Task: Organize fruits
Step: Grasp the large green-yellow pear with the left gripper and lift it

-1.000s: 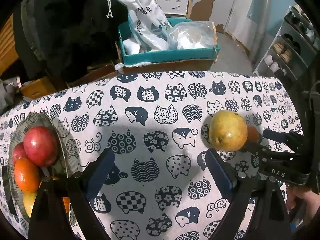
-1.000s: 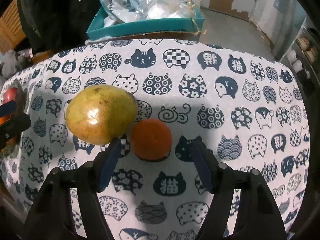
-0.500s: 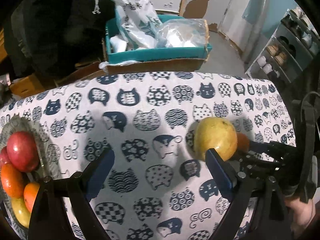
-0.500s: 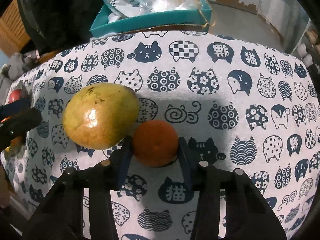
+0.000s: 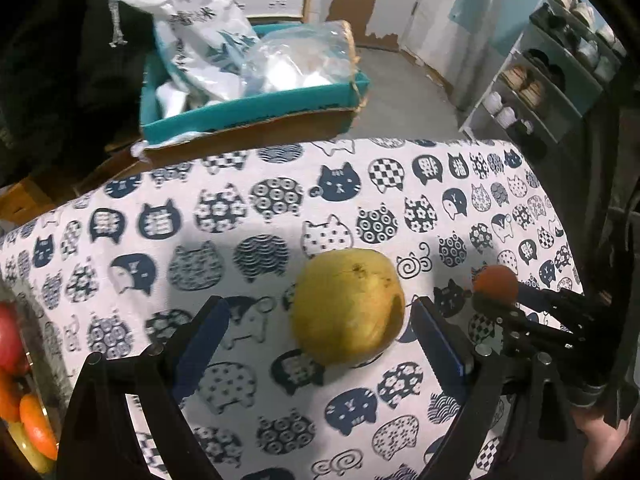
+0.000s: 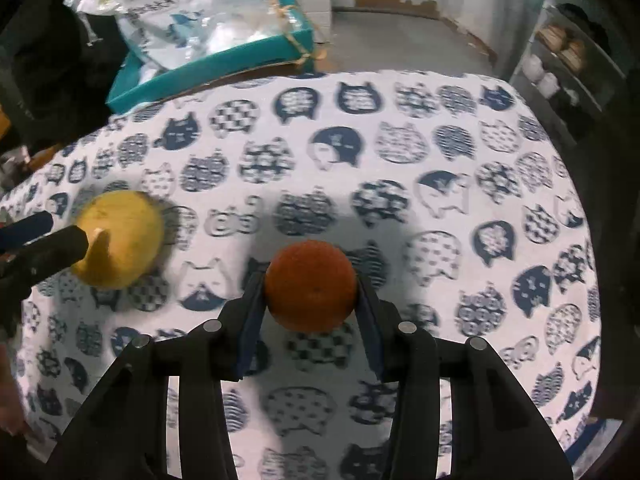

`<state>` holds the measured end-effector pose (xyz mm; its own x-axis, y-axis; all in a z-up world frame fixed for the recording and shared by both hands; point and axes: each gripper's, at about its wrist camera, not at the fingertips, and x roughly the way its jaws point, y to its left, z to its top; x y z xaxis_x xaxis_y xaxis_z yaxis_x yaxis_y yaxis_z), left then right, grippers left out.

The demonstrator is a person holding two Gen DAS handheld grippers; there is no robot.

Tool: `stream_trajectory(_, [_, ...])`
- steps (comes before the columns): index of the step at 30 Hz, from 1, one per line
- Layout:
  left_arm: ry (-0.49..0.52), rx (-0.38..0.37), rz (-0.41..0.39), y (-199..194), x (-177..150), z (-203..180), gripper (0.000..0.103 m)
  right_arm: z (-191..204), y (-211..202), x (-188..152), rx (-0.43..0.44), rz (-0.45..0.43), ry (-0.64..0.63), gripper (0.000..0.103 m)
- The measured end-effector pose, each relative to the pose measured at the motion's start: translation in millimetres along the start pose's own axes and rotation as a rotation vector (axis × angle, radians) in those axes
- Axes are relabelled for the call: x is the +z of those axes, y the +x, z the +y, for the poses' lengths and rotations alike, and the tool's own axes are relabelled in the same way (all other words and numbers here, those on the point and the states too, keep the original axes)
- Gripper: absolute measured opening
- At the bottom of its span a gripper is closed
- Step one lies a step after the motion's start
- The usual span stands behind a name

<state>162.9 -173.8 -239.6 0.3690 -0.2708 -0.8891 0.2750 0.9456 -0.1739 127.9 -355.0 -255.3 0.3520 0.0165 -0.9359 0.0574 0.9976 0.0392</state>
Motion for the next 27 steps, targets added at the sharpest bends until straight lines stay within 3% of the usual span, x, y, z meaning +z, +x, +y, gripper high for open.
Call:
stream_trajectory(10, [0.017,0.0,0.051,27.8,-1.1,-12.7,0.093,-16.1,-2.0,-5.8,0.003,-0.003,0.035,0.043])
stream_trajectory(15, [0.006,-0.038,0.077,34.6,-1.9,-13.1,0.073,-7.9,-1.1,-3.3,0.014,-0.002,0.02,0.043])
stream_trajectory(27, [0.025,0.01,0.062,23.6,-14.5,-15.1,0.073,7.4,-13.7,-1.2,0.006,-0.031,-0.02,0.043])
